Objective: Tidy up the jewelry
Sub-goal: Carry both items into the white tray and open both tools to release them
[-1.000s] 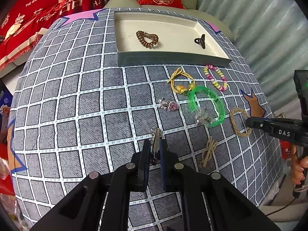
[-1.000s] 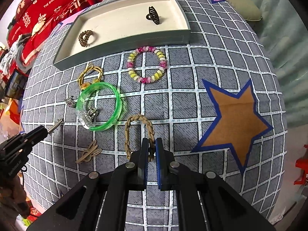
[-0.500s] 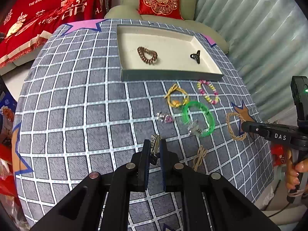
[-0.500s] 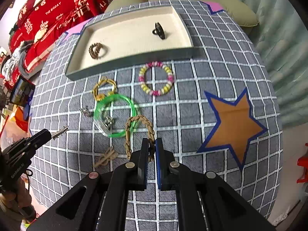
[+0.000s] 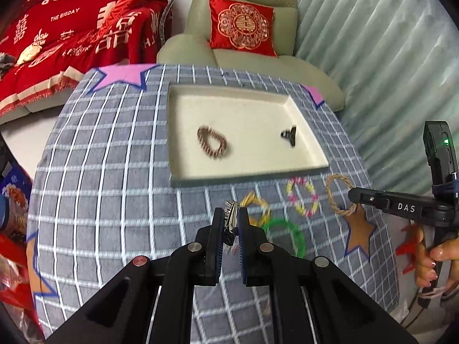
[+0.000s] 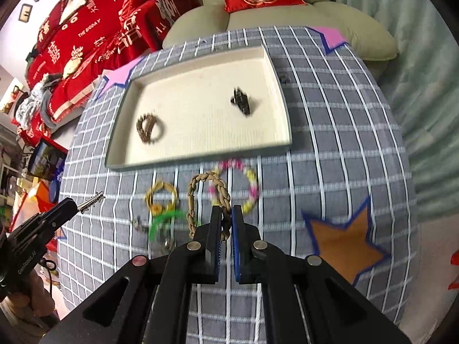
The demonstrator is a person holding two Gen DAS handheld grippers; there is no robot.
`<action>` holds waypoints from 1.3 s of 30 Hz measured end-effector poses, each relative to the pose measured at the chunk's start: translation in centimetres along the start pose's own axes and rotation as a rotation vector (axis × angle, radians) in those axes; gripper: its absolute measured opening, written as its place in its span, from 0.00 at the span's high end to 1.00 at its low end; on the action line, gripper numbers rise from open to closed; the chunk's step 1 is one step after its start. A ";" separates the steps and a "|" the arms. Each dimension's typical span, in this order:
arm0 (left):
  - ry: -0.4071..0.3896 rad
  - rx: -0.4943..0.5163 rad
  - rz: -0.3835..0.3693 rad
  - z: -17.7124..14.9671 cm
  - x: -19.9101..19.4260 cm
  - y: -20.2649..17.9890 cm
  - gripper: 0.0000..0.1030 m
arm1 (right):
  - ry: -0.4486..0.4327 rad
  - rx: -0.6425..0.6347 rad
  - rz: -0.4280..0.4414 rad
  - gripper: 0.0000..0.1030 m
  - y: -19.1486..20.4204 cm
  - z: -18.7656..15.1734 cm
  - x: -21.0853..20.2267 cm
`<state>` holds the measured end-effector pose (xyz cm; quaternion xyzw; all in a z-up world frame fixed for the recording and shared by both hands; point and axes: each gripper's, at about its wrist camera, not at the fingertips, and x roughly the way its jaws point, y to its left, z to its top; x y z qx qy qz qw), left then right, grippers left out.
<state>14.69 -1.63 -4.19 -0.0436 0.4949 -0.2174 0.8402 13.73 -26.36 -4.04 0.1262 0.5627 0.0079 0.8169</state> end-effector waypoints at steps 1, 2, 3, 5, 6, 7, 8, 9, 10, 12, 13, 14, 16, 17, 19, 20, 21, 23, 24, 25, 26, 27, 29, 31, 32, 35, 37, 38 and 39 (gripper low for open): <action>-0.008 -0.001 0.001 0.8 0.3 -0.3 0.81 | -0.003 -0.004 0.006 0.93 -0.4 0.8 0.1; -0.014 0.000 0.002 1.4 0.6 -0.5 0.81 | -0.004 -0.006 0.010 0.93 -0.5 1.4 0.3; -0.020 0.004 0.006 2.1 0.9 -0.8 0.81 | -0.005 -0.008 0.016 0.93 -0.8 2.2 0.5; -0.029 0.006 0.013 3.4 1.6 -1.3 0.81 | -0.008 -0.015 0.024 0.93 -1.1 3.6 0.9; -0.034 0.005 0.016 4.0 1.9 -1.5 0.81 | -0.010 -0.020 0.027 0.93 -1.3 4.4 1.1; -0.039 0.003 0.020 4.8 2.3 -1.6 0.81 | -0.011 -0.025 0.031 0.93 -1.4 5.1 1.5; -0.044 0.002 0.024 5.3 2.6 -1.7 0.81 | -0.012 -0.028 0.035 0.93 -1.6 5.9 1.8; -0.047 0.001 0.030 6.0 3.1 -1.9 0.81 | -0.013 -0.030 0.039 0.93 -1.7 6.4 2.1; -0.050 0.002 0.039 6.6 3.6 -2.0 0.81 | -0.012 -0.032 0.042 0.93 -1.8 7.0 2.4; -0.056 0.003 0.054 7.6 4.5 -2.3 0.81 | -0.010 -0.035 0.048 0.93 -2.0 8.4 3.2; -0.059 0.000 0.065 8.3 5.1 -2.4 0.81 | -0.010 -0.037 0.052 0.93 -2.1 9.0 3.5; -0.060 -0.004 0.071 8.7 5.6 -2.5 0.81 | -0.011 -0.039 0.056 0.93 -2.1 9.7 4.0; -0.062 -0.017 0.085 9.6 6.8 -2.5 0.81 | -0.013 -0.046 0.060 0.93 -2.2 10.7 4.6; -0.058 -0.025 0.093 10.1 7.5 -2.6 0.81 | -0.015 -0.051 0.064 0.93 -2.3 11.3 5.1; -0.051 -0.040 0.111 10.8 8.9 -2.7 0.81 | -0.014 -0.057 0.065 0.93 -2.4 12.2 5.9; -0.046 -0.045 0.120 11.2 9.5 -2.7 0.81 | -0.014 -0.060 0.067 0.93 -2.5 12.6 6.3; -0.038 -0.052 0.131 11.4 10.3 -2.8 0.81 | -0.014 -0.060 0.067 0.93 -2.5 12.9 6.6; -0.024 -0.065 0.151 11.9 11.6 -2.8 0.81 | -0.011 -0.059 0.069 0.93 -2.8 13.6 7.5; -0.017 -0.072 0.160 12.1 12.2 -2.8 0.81 | -0.009 -0.056 0.068 0.93 -3.0 14.0 7.8; -0.012 -0.075 0.170 12.3 12.8 -2.9 0.81 | -0.006 -0.052 0.069 0.93 -3.3 14.3 8.2; -0.009 -0.074 0.178 12.5 13.3 -2.9 0.81 | -0.002 -0.047 0.069 0.93 -3.5 14.6 8.6; -0.004 -0.071 0.187 12.6 13.8 -3.0 0.81 | 0.002 -0.043 0.069 0.93 -3.7 14.9 9.0; 0.009 -0.061 0.208 12.7 14.8 -3.2 0.81 | 0.010 -0.041 0.065 0.93 -4.0 15.2 9.6; 0.026 -0.055 0.224 12.9 15.8 -3.2 0.81 | 0.019 -0.043 0.062 0.93 -4.2 15.5 10.3; 0.032 -0.054 0.229 12.8 16.1 -3.3 0.81 | 0.027 -0.047 0.059 0.93 -4.3 15.6 10.8; 0.055 -0.052 0.245 12.8 17.0 -3.3 0.81 | 0.045 -0.058 0.049 0.93 -4.3 15.7 11.7; 0.067 -0.043 0.267 12.7 17.4 -3.2 0.81 | 0.059 -0.063 0.049 0.93 -4.3 15.7 12.3; 0.069 -0.038 0.279 12.6 17.5 -3.2 0.81 | 0.065 -0.064 0.049 0.93 -4.3 15.6 12.6; 0.071 -0.033 0.291 12.5 17.7 -3.2 0.81 | 0.070 -0.064 0.048 0.93 -4.3 15.6 12.7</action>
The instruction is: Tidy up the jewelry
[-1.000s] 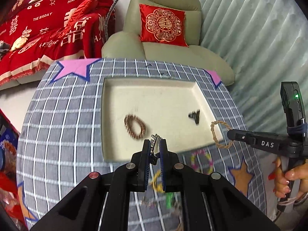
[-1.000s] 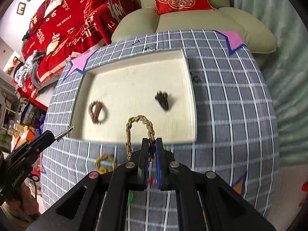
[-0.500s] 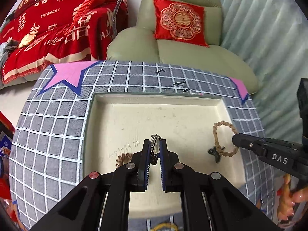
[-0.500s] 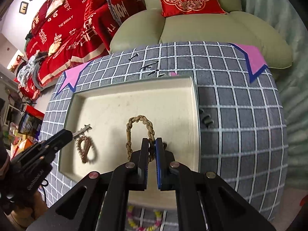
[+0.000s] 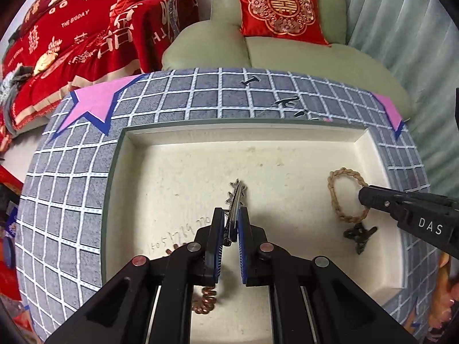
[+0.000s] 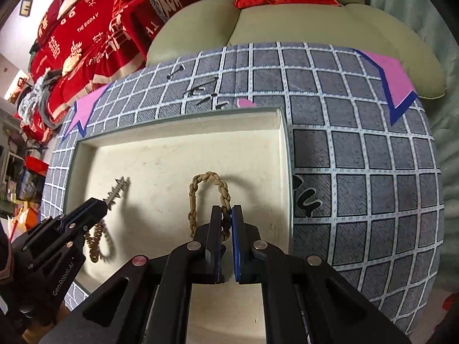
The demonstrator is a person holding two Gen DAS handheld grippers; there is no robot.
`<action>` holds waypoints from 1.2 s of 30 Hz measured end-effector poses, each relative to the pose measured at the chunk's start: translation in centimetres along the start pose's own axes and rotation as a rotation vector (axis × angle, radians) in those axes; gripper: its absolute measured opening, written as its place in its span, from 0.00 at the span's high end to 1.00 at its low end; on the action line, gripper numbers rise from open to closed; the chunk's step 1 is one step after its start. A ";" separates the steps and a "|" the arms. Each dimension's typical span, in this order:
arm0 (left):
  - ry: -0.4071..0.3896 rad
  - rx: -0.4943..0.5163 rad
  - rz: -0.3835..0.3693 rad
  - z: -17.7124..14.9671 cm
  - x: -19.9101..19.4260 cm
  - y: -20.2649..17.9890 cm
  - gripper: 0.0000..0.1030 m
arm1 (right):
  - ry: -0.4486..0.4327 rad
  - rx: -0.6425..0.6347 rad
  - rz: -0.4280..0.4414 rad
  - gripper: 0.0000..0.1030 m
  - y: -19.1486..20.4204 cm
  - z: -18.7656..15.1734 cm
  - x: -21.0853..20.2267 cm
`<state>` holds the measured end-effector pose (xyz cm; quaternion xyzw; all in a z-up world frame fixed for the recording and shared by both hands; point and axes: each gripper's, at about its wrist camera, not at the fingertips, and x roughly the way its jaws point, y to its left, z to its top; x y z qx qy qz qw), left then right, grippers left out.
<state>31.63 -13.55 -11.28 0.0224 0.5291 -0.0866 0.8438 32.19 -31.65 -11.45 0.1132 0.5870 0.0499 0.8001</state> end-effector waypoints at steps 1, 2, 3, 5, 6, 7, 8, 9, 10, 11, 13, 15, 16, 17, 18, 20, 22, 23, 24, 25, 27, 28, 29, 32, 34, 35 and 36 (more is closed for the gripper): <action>0.009 0.006 0.012 -0.1 0.2 0.0 0.81 | 0.005 -0.001 -0.001 0.93 -0.1 0.0 0.2; 0.016 0.009 0.018 -0.1 0.4 0.0 0.81 | 0.015 -0.003 -0.005 0.93 -0.1 0.0 0.5; 0.025 0.011 0.025 -0.1 0.5 0.0 0.81 | 0.021 -0.003 -0.009 0.93 -0.1 -0.1 0.6; 0.035 0.016 0.039 -0.2 0.8 -0.1 0.81 | 0.031 0.000 -0.012 0.93 -0.2 -0.2 0.9; 0.039 0.017 0.045 -0.2 0.9 -0.1 0.81 | 0.034 -0.001 -0.012 0.93 -0.2 -0.3 1.0; 0.040 0.018 0.048 -0.2 0.9 -0.1 0.81 | 0.029 -0.006 -0.011 0.92 -0.2 -0.3 0.9; 0.042 0.018 0.052 -0.2 0.9 -0.1 0.81 | 0.031 -0.016 -0.013 0.92 -0.1 -0.4 0.9; 0.042 0.016 0.055 -0.2 0.9 -0.1 0.81 | 0.031 -0.026 -0.016 0.92 0.0 -0.4 0.9; 0.043 0.014 0.057 -0.2 0.9 -0.1 0.81 | 0.033 -0.033 -0.013 0.90 0.0 -0.4 0.9; 0.045 0.011 0.059 -0.1 0.9 -0.1 0.81 | 0.035 -0.033 -0.002 0.87 0.0 -0.3 0.9; 0.048 0.003 0.057 -0.1 0.7 -0.1 0.81 | 0.035 -0.024 0.007 0.64 0.1 -0.2 0.8; 0.047 0.000 0.055 0.0 0.5 -0.2 0.81 | 0.020 -0.007 0.027 0.47 0.0 -0.2 0.4; 0.041 0.005 0.056 0.0 0.3 -0.3 0.81 | 0.013 0.001 0.042 0.47 -0.1 -0.2 0.0; 0.036 0.010 0.060 0.0 0.1 -0.3 0.81 | 0.007 0.010 0.058 0.47 -0.3 -0.1 -0.4; 0.031 0.017 0.063 0.1 -0.1 -0.4 0.81 | 0.001 0.016 0.065 0.47 -0.3 -0.1 -0.6; 0.028 0.024 0.060 0.1 -0.3 -0.6 0.81 | -0.016 0.030 0.080 0.46 -0.6 -0.1 -1.5; 0.025 0.024 0.059 0.1 -0.6 -0.6 0.81 | -0.029 0.043 0.090 0.44 -0.9 -0.2 -2.3; 0.024 0.023 0.059 0.1 -0.8 -0.6 0.81 | -0.037 0.053 0.097 0.44 -1.2 -0.4 -2.9; 0.024 0.021 0.058 0.0 -0.9 -0.6 0.81 | -0.041 0.059 0.102 0.41 -1.4 -0.6 -3.3; 0.024 0.020 0.057 0.0 -1.2 -0.6 0.81 | -0.047 0.069 0.107 0.39 -1.7 -0.9 -3.8; 0.024 0.021 0.052 -0.3 -1.5 -0.7 0.80 | -0.054 0.081 0.115 0.36 -2.0 -1.5 -4.5; 0.023 0.022 0.050 -0.5 -1.8 -0.7 0.80 | -0.055 0.086 0.115 0.35 -2.1 -1.9 -4.8; 0.022 0.022 0.048 -0.6 -2.0 -0.7 0.80 | -0.056 0.090 0.117 0.35 -2.4 -2.4 -5.1; 0.025 0.013 0.046 -1.5 -2.7 -0.6 0.36 | -0.051 0.100 0.116 0.32 -2.9 -3.8 -5.8; 0.006 -0.004 0.074 -2.2 -3.4 -0.4 0.00 | -0.046 0.100 0.112 0.31 -2.9 -4.7 -6.1; -0.024 0.000 0.087 -2.6 -4.1 -0.5 0.00 | -0.044 0.099 0.109 0.30 -2.9 -5.3 -6.4; -0.025 0.012 0.085 -2.9 -4.5 -0.6 0.00 | -0.043 0.098 0.106 0.30 -2.9 -5.7 -6.6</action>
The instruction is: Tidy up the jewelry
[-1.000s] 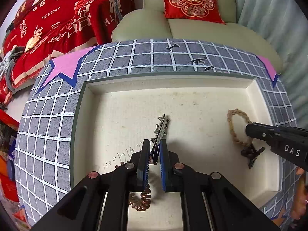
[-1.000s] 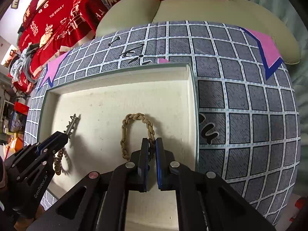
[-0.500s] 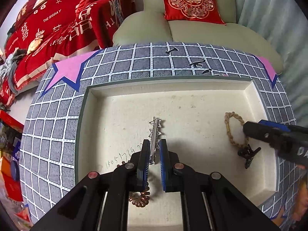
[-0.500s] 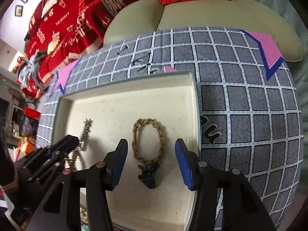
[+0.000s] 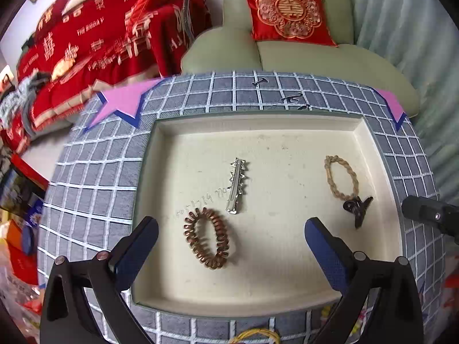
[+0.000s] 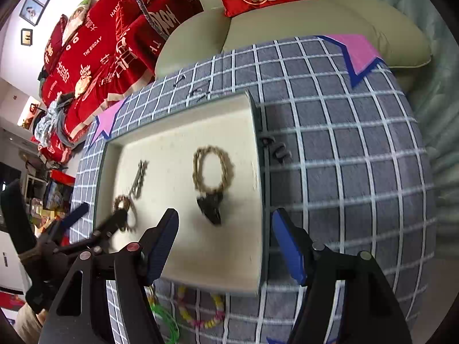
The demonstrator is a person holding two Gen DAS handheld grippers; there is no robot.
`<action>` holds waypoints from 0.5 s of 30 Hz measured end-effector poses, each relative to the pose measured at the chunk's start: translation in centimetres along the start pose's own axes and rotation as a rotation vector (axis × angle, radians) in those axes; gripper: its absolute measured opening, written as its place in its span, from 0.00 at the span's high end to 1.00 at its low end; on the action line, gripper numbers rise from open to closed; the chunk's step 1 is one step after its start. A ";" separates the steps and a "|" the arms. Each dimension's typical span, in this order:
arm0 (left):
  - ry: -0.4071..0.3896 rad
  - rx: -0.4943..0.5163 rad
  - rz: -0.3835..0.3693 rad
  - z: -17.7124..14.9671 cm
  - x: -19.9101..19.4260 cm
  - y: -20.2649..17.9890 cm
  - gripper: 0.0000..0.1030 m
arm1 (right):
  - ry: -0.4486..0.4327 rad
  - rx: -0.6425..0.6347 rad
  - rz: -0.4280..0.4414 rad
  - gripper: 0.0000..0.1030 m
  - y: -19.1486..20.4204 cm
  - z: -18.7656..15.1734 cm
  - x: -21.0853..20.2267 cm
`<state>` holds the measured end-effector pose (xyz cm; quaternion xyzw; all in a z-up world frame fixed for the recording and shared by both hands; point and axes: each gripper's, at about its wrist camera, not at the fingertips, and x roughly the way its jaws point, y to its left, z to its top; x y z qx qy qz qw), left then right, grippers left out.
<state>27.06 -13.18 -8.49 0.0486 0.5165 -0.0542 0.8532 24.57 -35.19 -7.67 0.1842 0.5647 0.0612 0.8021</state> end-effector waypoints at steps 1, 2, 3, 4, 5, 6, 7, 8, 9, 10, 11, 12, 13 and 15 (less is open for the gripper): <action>0.003 0.002 -0.004 -0.3 -0.2 0.0 0.00 | 0.001 0.000 -0.002 0.28 0.0 -0.5 -0.3; 0.005 0.002 -0.010 -0.6 -0.5 0.0 0.00 | 0.002 0.002 -0.003 0.27 0.0 -1.1 -0.6; 0.006 0.004 -0.011 -0.9 -0.8 0.1 0.00 | 0.002 0.003 -0.005 0.24 0.0 -1.4 -0.8; 0.003 0.008 -0.007 -1.4 -1.3 0.2 0.00 | 0.001 0.006 -0.007 0.23 0.1 -1.9 -1.1; 0.000 0.012 -0.006 -1.7 -1.6 0.3 0.00 | 0.000 0.009 -0.012 0.23 0.1 -2.5 -1.4; -0.004 0.015 -0.006 -2.1 -2.1 0.5 0.00 | -0.001 0.013 -0.019 0.23 0.2 -3.1 -1.7; -0.009 0.018 -0.005 -2.7 -2.7 0.7 0.00 | -0.001 0.018 -0.026 0.22 0.3 -3.7 -2.0; -0.010 0.018 -0.006 -3.1 -3.1 1.0 0.00 | 0.000 0.023 -0.030 0.21 0.3 -4.3 -2.2; -0.007 0.018 -0.006 -3.7 -3.5 1.3 0.00 | 0.000 0.030 -0.033 0.17 0.4 -5.0 -2.4; -0.005 0.017 -0.008 -4.4 -3.9 1.8 0.00 | -0.001 0.037 -0.037 0.15 0.4 -5.5 -2.6; -0.002 0.017 -0.012 -4.8 -4.2 2.0 0.00 | -0.003 0.044 -0.044 0.14 0.5 -6.1 -2.7; 0.005 0.019 -0.018 -5.5 -4.5 2.5 0.00 | -0.003 0.052 -0.052 0.14 0.6 -6.7 -2.9; 0.011 0.021 -0.021 -6.1 -4.7 2.8 0.00 | -0.003 0.060 -0.054 0.14 0.6 -7.4 -3.1; 0.026 0.019 -0.018 -7.3 -5.2 3.7 0.00 | -0.008 0.077 -0.060 0.13 0.7 -8.7 -3.4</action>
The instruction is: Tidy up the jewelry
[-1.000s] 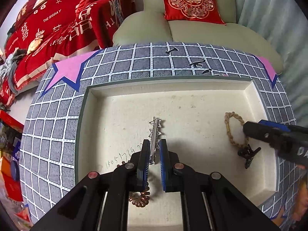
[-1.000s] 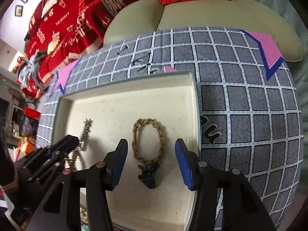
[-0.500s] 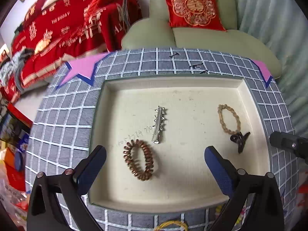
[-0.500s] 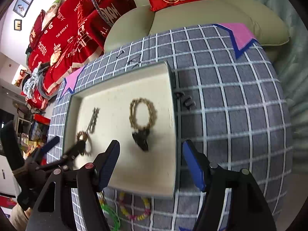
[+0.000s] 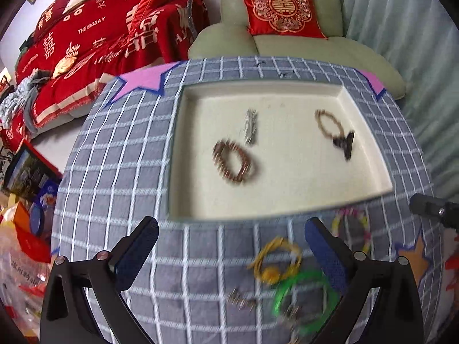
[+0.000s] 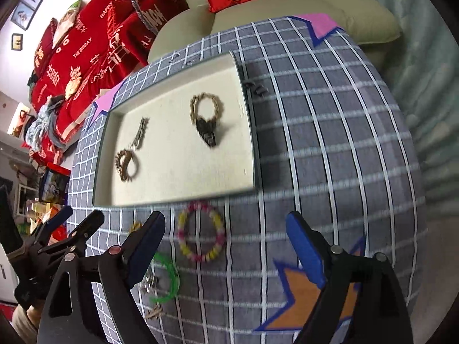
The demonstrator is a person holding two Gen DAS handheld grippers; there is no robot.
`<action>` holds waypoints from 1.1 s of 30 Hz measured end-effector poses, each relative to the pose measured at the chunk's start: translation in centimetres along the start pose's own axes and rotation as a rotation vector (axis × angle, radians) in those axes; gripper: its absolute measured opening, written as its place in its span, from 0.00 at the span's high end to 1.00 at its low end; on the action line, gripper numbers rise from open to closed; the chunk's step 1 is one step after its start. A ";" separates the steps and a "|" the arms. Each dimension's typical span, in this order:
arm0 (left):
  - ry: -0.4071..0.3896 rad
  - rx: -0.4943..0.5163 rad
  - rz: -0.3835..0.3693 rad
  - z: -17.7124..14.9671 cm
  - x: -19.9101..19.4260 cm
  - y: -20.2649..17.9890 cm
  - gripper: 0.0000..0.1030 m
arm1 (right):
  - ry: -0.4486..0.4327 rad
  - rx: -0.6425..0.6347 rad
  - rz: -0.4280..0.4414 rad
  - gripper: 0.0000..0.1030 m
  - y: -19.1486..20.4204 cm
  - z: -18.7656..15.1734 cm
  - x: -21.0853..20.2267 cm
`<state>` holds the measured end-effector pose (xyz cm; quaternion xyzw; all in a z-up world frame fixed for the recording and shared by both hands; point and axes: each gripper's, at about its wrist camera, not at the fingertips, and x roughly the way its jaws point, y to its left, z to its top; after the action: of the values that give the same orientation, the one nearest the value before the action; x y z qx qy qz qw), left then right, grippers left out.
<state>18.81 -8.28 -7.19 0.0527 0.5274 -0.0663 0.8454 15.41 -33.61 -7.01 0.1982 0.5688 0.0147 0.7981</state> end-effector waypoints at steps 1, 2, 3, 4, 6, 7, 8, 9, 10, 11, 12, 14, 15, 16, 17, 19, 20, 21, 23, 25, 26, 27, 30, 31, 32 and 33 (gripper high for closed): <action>0.012 -0.001 -0.006 -0.7 -0.1 0.4 0.00 | -0.001 0.005 -0.002 0.13 -0.2 -0.7 -0.2; 0.035 0.000 -0.008 -1.4 -0.2 0.8 0.00 | 0.002 0.012 -0.008 0.13 -0.1 -1.4 -0.2; 0.048 -0.004 -0.014 -2.1 -0.3 1.3 0.00 | 0.002 0.016 -0.013 0.13 -0.1 -2.0 -0.3; 0.055 -0.007 -0.016 -2.7 -0.4 1.6 0.00 | 0.002 0.023 -0.017 0.13 0.0 -2.6 -0.3; 0.073 -0.015 -0.022 -3.9 -0.6 2.4 0.00 | 0.008 0.035 -0.024 0.13 0.1 -3.7 -0.2; 0.082 -0.017 -0.019 -4.5 -0.5 2.7 0.00 | 0.015 0.035 -0.034 0.13 0.3 -4.3 -0.1; 0.088 -0.017 -0.016 -5.0 -0.5 3.0 0.00 | 0.022 0.032 -0.044 0.13 0.4 -4.6 -0.1; 0.095 -0.018 -0.012 -5.4 -0.5 3.3 0.00 | 0.041 0.023 -0.057 0.13 0.7 -5.1 0.1; 0.105 -0.023 -0.010 -5.9 -0.4 3.6 0.00 | 0.061 0.017 -0.066 0.13 0.8 -5.5 0.3; 0.110 -0.028 -0.010 -6.2 -0.4 3.9 0.00 | 0.085 0.016 -0.074 0.13 1.0 -6.0 0.6; 0.115 -0.034 -0.010 -6.6 -0.4 4.2 0.00 | 0.098 0.021 -0.075 0.13 1.1 -6.5 0.7; 0.126 -0.043 -0.008 -7.2 -0.3 4.9 0.00 | 0.124 0.037 -0.067 0.13 1.2 -7.4 1.0; 0.131 -0.045 -0.005 -7.4 -0.2 5.2 0.00 | 0.130 0.043 -0.068 0.13 1.3 -7.7 1.1; 0.139 -0.047 -0.003 -7.7 0.0 5.4 0.00 | 0.136 0.046 -0.071 0.13 1.4 -8.0 1.2; 0.147 -0.048 -0.001 -7.9 0.2 5.6 0.00 | 0.143 0.049 -0.075 0.13 1.6 -8.3 1.4; 0.165 -0.057 -0.005 -8.1 0.6 6.1 0.00 | 0.150 0.052 -0.079 0.13 1.9 -8.8 1.6; 0.170 -0.062 -0.009 -8.3 0.7 6.3 0.00 | 0.152 0.052 -0.081 0.13 2.1 -9.0 1.7; 0.175 -0.070 -0.015 -8.4 0.8 6.5 0.00 | 0.154 0.053 -0.083 0.13 2.3 -9.2 1.8; 0.183 -0.082 -0.029 -8.6 1.1 6.7 0.00 | 0.156 0.054 -0.088 0.13 2.7 -9.3 2.1; 0.189 -0.097 -0.047 -8.7 1.3 6.8 0.00 | 0.159 0.056 -0.092 0.13 3.2 -9.4 2.3; 0.194 -0.107 -0.060 -8.7 1.4 6.9 0.00 | 0.159 0.057 -0.094 0.13 3.3 -9.4 2.4; 0.199 -0.120 -0.072 -8.7 1.5 7.1 0.00 | 0.158 0.058 -0.099 0.13 3.5 -9.4 2.5; 0.208 -0.149 -0.100 -8.4 2.0 7.3 0.00 | 0.154 0.061 -0.115 0.13 4.0 -9.4 2.8; 0.212 -0.154 -0.108 -8.3 2.1 7.3 0.00 | 0.153 0.064 -0.119 0.13 4.2 -9.4 2.9; 0.217 -0.158 -0.117 -8.1 2.4 7.3 0.00 | 0.151 0.066 -0.120 0.13 4.3 -9.4 3.0; 0.221 -0.163 -0.123 -8.0 2.6 7.2 0.00 | 0.150 0.067 -0.121 0.13 4.4 -9.4 3.1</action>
<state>14.03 -0.04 -12.90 -0.0414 0.6230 -0.0686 0.7781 8.79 -26.02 -10.92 0.1884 0.6381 -0.0379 0.7456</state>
